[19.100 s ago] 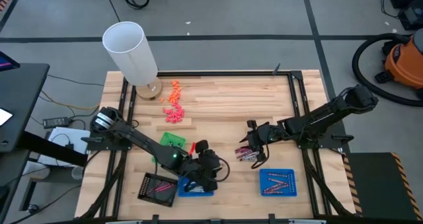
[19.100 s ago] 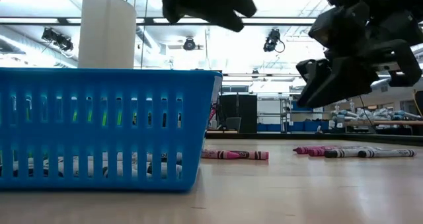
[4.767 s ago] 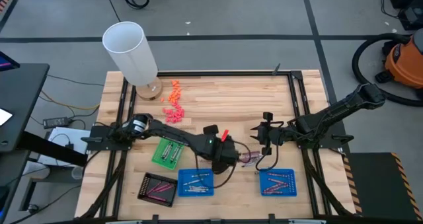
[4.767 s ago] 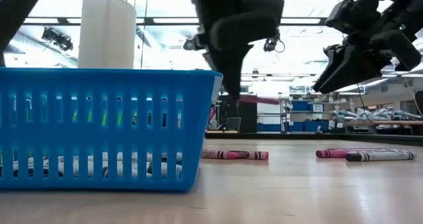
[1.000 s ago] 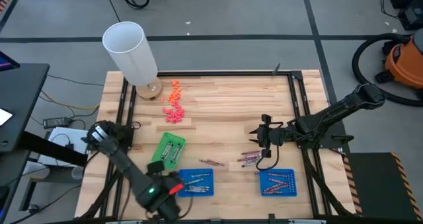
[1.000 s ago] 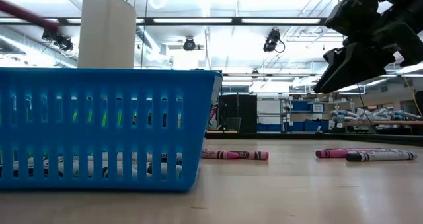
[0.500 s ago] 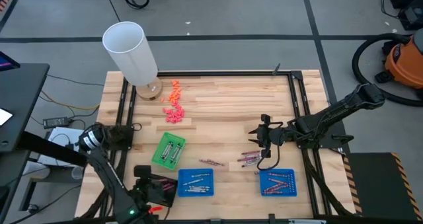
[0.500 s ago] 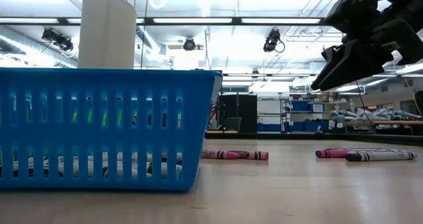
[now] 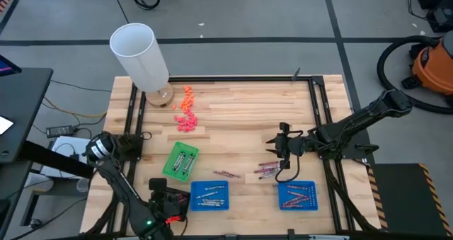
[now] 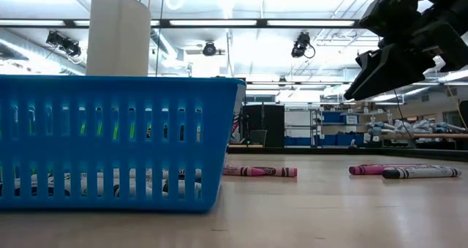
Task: Sort crayons
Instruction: Put the red crayon into the black basket, then put the pink crayon into the right blue basket
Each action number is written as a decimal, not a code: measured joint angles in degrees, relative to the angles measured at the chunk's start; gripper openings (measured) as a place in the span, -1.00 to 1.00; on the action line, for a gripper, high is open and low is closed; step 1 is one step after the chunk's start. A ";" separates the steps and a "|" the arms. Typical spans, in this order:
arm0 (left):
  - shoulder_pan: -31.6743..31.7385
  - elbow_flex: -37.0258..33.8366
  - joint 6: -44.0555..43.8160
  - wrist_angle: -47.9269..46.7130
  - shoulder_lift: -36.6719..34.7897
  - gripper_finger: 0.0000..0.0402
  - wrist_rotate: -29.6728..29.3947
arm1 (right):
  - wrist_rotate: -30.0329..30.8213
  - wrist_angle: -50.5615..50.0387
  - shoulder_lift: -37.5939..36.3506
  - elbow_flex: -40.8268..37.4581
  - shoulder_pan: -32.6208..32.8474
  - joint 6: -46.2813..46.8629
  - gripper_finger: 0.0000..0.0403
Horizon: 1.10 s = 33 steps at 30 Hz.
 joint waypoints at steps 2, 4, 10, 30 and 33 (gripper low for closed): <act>0.07 0.63 -0.14 -0.51 0.00 -0.59 -0.14 | 0.00 0.00 0.00 0.00 0.01 0.08 -0.28; 0.37 1.27 -0.16 -1.08 0.00 -0.46 -0.16 | 0.00 0.02 0.00 0.00 0.01 0.17 -0.28; 3.75 5.08 1.37 -4.35 0.00 -0.20 -4.79 | 0.00 1.71 0.00 0.02 0.01 0.08 -0.28; 29.55 7.27 31.07 22.40 0.00 -0.22 -13.60 | -2.91 6.82 5.22 0.07 0.02 -2.24 -0.28; 31.80 7.27 37.36 31.20 0.00 -0.22 -15.08 | -2.80 7.67 5.16 0.07 -0.01 -2.93 -0.28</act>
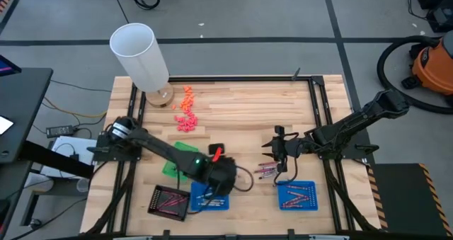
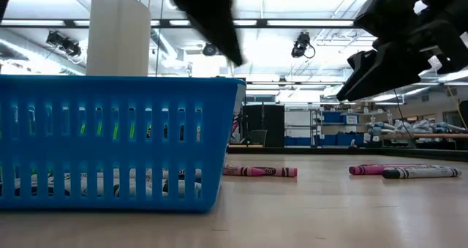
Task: Sort crayons
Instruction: Put the pink crayon into the right blue basket
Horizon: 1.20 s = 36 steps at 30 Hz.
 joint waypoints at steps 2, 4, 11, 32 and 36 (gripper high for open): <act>1.51 0.00 4.30 5.14 0.00 -0.22 -0.67 | 0.03 0.28 0.00 0.00 0.00 -0.11 -0.28; 2.88 0.00 8.03 9.58 -0.01 -0.22 -1.24 | 0.50 0.30 0.00 0.00 0.00 -0.11 -0.28; 8.05 0.00 8.98 19.86 1.43 -0.22 4.21 | 1.50 -1.61 -0.08 0.00 0.00 0.46 -0.28; 7.37 3.03 1.30 16.74 12.37 -0.22 18.70 | 8.66 -11.89 -3.60 0.02 -0.09 4.63 -0.28; 6.74 9.72 1.55 10.29 15.95 -0.22 17.64 | 8.68 -11.89 -3.61 0.02 -0.11 4.56 -0.28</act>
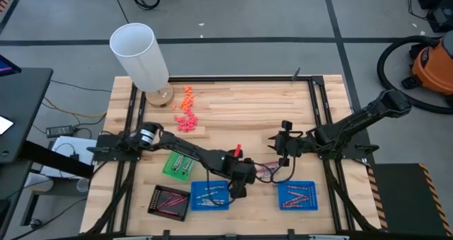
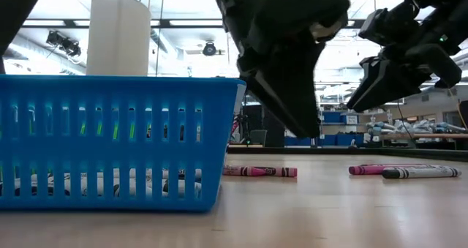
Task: Sort crayons
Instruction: Put the pink crayon into the right blue basket
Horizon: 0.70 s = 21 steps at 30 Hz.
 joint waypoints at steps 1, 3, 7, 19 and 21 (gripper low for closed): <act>0.00 1.04 0.24 -1.75 0.49 -0.22 -0.16 | -0.02 -0.01 0.00 0.00 0.02 -0.03 -0.28; 0.00 1.97 0.25 -3.26 1.20 -0.22 -0.24 | -0.09 -0.03 0.00 0.00 0.02 0.01 -0.28; 0.02 1.45 0.06 -4.12 1.34 -0.23 -0.86 | -0.54 -0.14 -0.02 0.00 0.02 0.04 -0.28; 0.07 1.45 5.12 -4.68 1.32 -0.23 -5.75 | -1.36 0.33 -0.17 0.00 -0.77 1.84 -0.28; 0.11 1.45 5.95 -5.33 1.32 -0.23 -5.71 | -1.36 0.33 -0.17 0.00 -1.19 3.07 -0.28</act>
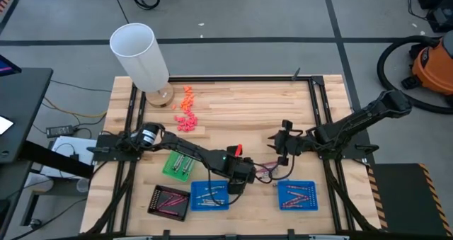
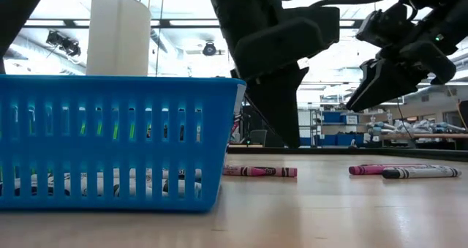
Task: Sort crayons
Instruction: Put the pink crayon into the right blue basket
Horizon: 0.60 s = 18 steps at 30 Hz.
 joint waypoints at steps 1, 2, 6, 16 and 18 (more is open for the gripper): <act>0.00 0.00 0.30 -0.41 0.00 -0.23 0.00 | -0.04 -0.02 0.00 0.00 -0.15 0.52 -0.28; 0.00 0.00 0.42 -1.14 0.00 -0.23 0.02 | -0.04 -0.02 0.00 0.00 -0.35 1.13 -0.28; 0.12 -0.04 0.52 -4.28 0.00 -0.23 0.07 | -0.06 -0.02 0.00 -0.01 -1.07 2.38 -0.28; 1.27 -0.04 0.54 -5.08 -0.04 -0.23 2.86 | -0.04 1.31 0.00 0.00 -1.63 2.04 -0.28; 1.29 -0.04 0.55 -5.31 -0.07 -0.23 2.88 | -0.04 1.29 0.00 0.00 -1.63 1.96 -0.28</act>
